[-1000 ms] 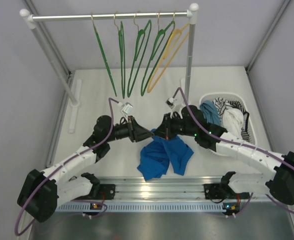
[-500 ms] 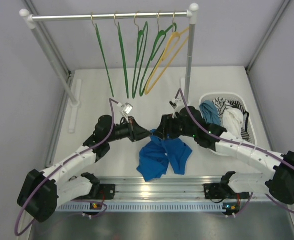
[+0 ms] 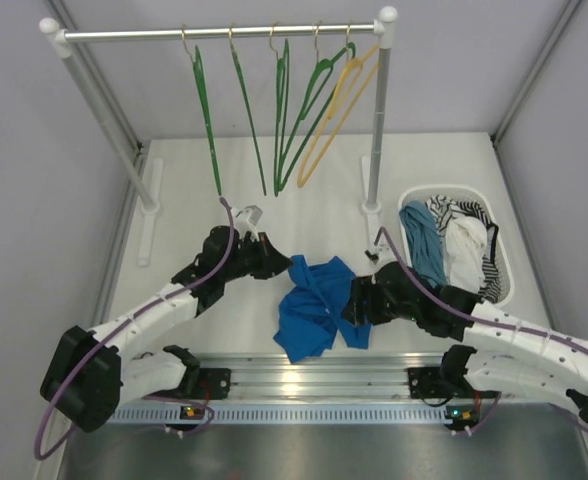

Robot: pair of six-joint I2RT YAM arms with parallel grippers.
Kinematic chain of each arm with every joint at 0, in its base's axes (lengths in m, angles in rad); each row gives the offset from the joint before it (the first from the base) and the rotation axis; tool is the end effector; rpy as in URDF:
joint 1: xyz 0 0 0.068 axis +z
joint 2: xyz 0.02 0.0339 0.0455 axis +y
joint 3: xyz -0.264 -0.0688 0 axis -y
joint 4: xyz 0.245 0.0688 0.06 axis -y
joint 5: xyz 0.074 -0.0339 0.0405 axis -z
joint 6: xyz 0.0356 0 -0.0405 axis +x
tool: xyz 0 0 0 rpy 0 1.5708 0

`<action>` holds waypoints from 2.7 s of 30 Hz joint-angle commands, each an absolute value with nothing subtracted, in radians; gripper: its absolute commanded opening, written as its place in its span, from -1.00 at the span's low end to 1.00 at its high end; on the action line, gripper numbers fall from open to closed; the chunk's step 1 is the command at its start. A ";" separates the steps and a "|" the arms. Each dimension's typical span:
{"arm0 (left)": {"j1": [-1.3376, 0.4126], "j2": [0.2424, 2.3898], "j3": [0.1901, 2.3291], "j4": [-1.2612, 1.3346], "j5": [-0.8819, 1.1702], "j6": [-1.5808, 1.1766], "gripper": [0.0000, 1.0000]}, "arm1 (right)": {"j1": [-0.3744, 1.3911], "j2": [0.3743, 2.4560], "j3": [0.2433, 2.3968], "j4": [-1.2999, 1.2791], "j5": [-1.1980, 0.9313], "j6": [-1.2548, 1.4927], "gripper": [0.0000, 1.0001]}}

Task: Place the tank top on the hanger

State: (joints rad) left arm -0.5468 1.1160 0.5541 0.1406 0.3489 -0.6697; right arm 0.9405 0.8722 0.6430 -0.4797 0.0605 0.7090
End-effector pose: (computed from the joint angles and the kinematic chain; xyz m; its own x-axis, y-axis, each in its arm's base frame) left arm 0.1999 -0.1359 0.2270 -0.7426 -0.2309 -0.6287 0.3752 0.6342 -0.6761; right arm 0.1111 0.1487 0.2471 -0.7986 0.0080 -0.6018 -0.3417 0.8171 0.4643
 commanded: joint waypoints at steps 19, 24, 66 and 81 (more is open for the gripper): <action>-0.546 1.086 0.643 0.032 0.245 -0.634 -1.00 | 1.270 1.041 0.451 -0.414 0.393 1.042 0.21; -0.546 1.058 0.653 0.014 0.262 -0.617 -1.00 | 1.270 1.043 0.488 -0.379 0.475 1.014 -0.51; -0.546 0.877 0.603 -0.223 0.230 -0.664 -1.00 | 0.597 0.948 0.690 -0.467 -0.163 0.591 -1.00; -0.546 0.944 0.555 -0.241 0.135 -0.678 -0.24 | 0.597 1.098 0.673 -0.389 -0.124 0.566 -0.14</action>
